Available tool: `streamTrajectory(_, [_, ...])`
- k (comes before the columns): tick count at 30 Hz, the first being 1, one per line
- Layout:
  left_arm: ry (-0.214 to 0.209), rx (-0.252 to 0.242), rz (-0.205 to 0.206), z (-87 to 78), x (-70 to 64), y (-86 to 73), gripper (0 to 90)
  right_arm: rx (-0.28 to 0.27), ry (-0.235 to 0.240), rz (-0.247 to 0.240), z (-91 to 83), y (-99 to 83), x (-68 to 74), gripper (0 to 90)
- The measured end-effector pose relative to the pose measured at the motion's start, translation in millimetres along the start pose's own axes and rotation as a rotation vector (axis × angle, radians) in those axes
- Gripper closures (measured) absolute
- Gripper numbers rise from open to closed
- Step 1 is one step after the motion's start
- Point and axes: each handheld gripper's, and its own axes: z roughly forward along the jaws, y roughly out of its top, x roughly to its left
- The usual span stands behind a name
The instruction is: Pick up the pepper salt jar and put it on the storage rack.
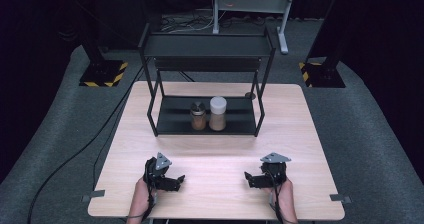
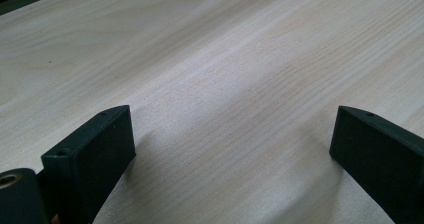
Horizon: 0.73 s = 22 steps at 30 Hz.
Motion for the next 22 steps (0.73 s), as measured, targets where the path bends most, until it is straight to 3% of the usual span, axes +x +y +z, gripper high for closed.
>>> streamTrajectory(6, [0.0,0.0,0.0,0.0,-0.1,-0.1,3.8,-0.04,-0.027,0.02,-14.5,-22.1,-1.5,0.0])
streamTrajectory(12, [0.0,0.0,0.001,0.0,-0.2,-0.2,3.8,-0.04,-0.034,0.008,-14.2,-23.8,2.8,0.0])
streamTrajectory(17, [0.0,0.0,0.0,0.0,-0.2,-0.1,3.7,-0.058,-0.028,0.035,-15.6,-27.0,-0.7,0.0])
streamTrajectory(22, [0.001,0.0,0.0,0.0,-0.2,-0.2,3.7,-0.056,-0.038,0.029,-15.2,-26.5,1.6,0.0])
